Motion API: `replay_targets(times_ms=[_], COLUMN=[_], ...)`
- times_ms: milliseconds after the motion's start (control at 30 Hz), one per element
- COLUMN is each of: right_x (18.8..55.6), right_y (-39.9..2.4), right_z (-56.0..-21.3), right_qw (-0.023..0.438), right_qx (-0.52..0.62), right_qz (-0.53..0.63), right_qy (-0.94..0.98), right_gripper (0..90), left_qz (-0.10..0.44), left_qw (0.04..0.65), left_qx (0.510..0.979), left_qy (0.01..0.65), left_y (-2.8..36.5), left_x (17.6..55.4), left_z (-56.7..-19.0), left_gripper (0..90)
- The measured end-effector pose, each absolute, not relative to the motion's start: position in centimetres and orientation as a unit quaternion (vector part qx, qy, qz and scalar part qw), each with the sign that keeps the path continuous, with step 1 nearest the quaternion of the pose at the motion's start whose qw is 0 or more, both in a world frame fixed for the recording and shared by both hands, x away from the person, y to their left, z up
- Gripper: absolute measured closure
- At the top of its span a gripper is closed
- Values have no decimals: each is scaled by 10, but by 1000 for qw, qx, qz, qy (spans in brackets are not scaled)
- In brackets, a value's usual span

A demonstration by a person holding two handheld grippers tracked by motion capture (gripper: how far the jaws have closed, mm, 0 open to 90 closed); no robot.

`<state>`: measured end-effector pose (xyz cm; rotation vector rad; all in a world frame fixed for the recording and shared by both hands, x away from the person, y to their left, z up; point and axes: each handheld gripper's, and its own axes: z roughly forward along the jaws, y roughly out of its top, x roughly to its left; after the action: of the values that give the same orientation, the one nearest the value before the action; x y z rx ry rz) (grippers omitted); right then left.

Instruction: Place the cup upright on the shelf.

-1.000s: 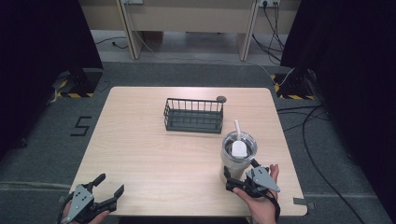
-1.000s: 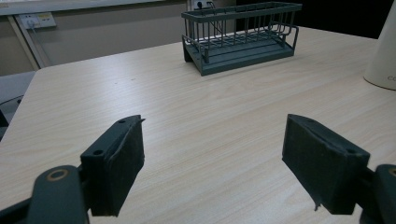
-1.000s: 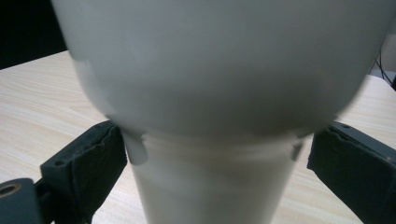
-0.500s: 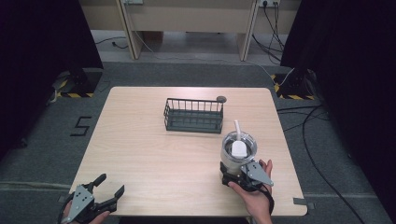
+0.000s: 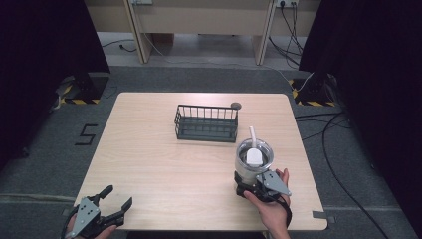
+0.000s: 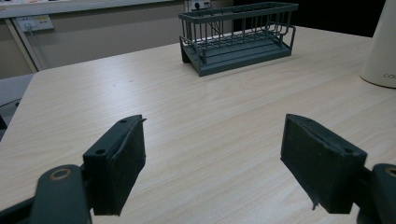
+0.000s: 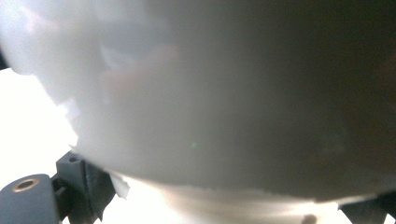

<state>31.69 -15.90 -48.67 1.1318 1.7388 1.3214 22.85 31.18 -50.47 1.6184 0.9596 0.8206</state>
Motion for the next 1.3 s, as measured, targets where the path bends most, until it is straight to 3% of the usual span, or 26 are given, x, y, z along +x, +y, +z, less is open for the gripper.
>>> replay_targets(times_ms=[667, 1300], right_x=[317, 330], right_y=[-157, -156], right_z=[-484, -458], right_qw=[340, 348], right_qx=[429, 429], right_qz=[502, 519], right_qy=[670, 653], right_gripper=[103, 103], left_qz=[342, 343], left_qw=[518, 520], left_qx=[675, 674], left_qy=[398, 398], left_y=[311, 312], left_x=[228, 228], left_z=[-504, -504], left_gripper=[223, 223])
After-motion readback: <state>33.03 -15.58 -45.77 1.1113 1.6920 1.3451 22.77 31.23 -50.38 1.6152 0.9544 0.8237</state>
